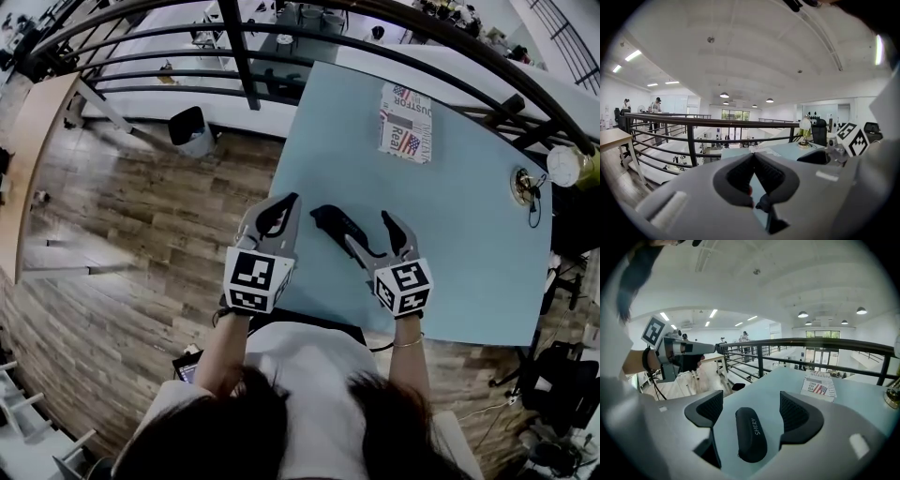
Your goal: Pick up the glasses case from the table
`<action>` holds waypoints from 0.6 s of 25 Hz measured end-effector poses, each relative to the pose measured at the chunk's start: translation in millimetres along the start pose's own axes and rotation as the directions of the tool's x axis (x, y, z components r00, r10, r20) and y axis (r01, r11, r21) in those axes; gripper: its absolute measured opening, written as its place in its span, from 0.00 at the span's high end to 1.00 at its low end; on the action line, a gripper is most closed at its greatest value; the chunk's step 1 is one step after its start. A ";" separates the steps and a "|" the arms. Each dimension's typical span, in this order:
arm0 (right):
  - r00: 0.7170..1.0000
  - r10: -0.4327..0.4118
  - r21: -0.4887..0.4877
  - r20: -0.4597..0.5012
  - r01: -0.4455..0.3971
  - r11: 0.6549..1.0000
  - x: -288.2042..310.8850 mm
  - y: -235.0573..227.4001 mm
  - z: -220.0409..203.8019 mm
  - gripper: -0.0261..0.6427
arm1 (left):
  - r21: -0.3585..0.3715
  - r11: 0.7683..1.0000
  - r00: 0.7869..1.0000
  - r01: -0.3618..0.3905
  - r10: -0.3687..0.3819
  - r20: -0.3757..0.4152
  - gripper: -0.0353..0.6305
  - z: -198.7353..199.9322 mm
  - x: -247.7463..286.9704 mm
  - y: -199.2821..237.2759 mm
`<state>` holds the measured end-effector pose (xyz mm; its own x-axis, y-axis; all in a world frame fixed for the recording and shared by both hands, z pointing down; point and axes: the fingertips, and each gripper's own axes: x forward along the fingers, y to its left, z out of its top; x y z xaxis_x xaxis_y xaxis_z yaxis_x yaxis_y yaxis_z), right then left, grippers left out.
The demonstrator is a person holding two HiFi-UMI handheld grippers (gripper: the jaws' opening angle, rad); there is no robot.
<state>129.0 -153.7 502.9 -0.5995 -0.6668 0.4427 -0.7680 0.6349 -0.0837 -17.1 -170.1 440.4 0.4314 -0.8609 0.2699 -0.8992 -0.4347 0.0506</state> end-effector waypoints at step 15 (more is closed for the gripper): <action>0.958 0.077 -0.083 -0.277 -0.104 0.991 51.6 14.0 -73.8 0.43 | -0.033 0.999 0.998 0.043 -0.045 -0.049 0.86 -26.4 12.5 -7.7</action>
<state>103.9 -150.4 590.4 -0.5707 -0.4814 0.6652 -0.6803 0.7308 -0.0548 -6.7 -170.6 468.7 0.4671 -0.8265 0.3142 -0.8816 -0.4626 0.0935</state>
